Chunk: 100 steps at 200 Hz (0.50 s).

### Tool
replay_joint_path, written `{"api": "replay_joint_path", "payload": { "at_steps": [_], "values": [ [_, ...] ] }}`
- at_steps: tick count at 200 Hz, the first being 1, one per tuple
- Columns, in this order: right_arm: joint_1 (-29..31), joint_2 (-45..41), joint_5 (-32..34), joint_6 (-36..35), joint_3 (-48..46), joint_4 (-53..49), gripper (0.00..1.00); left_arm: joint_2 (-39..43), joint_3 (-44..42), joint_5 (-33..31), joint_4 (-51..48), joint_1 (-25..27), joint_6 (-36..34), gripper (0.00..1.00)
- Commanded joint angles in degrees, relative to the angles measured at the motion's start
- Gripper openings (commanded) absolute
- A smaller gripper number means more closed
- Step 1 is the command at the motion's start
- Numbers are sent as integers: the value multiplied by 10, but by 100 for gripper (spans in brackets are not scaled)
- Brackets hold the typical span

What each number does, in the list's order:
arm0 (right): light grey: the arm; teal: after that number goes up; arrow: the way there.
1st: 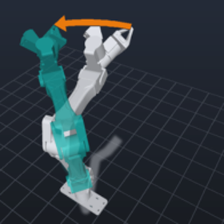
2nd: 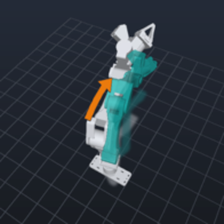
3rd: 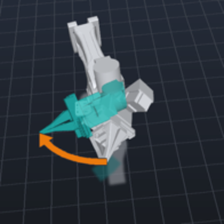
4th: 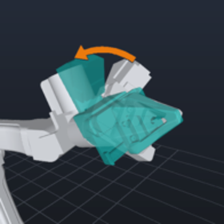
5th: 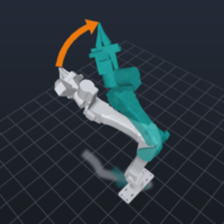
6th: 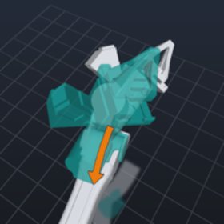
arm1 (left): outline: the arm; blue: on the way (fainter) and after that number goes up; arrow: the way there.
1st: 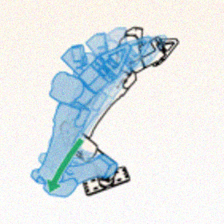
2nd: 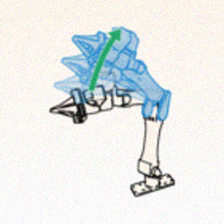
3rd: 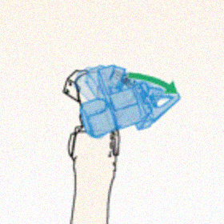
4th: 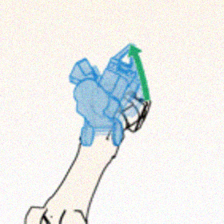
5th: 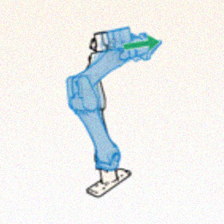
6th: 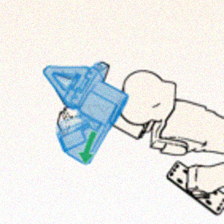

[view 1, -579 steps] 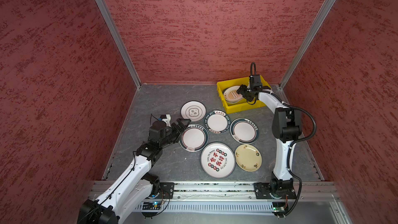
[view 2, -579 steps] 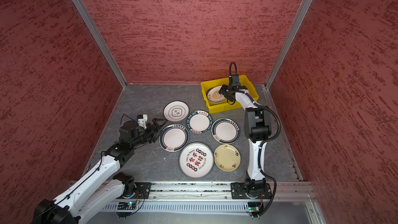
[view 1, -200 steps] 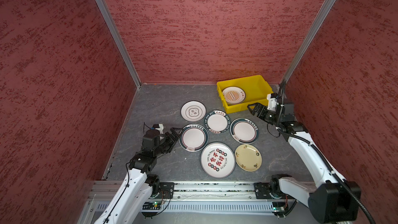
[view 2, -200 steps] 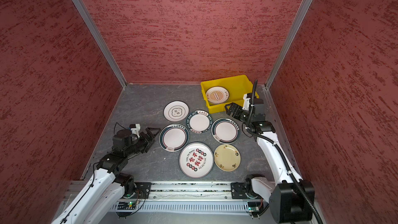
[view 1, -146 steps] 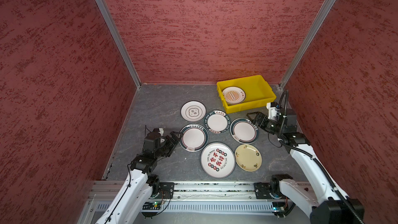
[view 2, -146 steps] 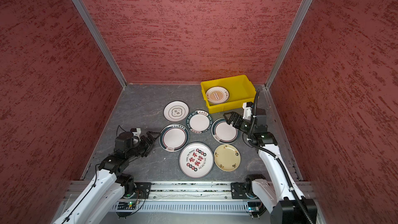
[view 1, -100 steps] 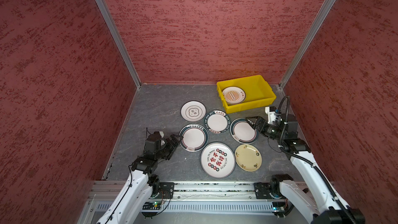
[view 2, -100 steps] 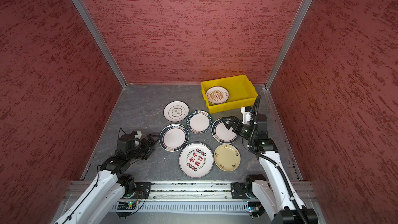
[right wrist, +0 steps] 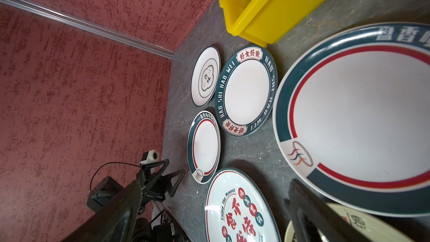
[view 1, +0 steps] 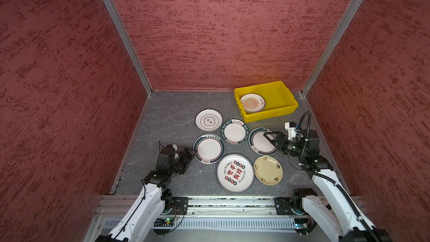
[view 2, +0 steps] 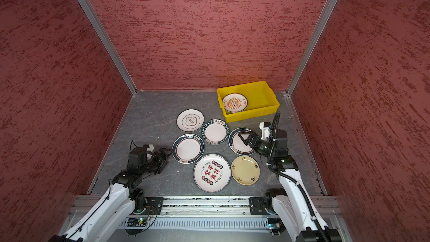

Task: Place the plates into the plastic bin on the countertop
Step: 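Lower the left gripper onto the green-and-red rimmed plate's edge and grip it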

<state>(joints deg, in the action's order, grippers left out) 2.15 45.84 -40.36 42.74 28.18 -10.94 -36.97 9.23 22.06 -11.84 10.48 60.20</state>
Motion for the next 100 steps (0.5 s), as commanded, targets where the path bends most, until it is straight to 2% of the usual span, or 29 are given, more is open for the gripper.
{"api": "replay_joint_path", "payload": {
  "at_steps": [1, 24, 42, 100],
  "values": [
    [-2, -4, -6, 12, -3, 36, 99, -11, -9, 2, 38, -5, -1, 84],
    [-2, 6, -10, 20, -9, 49, 99, -25, -14, 0, 53, -5, 1, 79],
    [-2, 11, -11, 26, -13, 58, 99, -36, -17, -1, 66, -5, 1, 68],
    [-2, 19, -7, 30, -20, 66, 99, -88, -19, -2, 110, -5, -6, 57]
  ]
}}
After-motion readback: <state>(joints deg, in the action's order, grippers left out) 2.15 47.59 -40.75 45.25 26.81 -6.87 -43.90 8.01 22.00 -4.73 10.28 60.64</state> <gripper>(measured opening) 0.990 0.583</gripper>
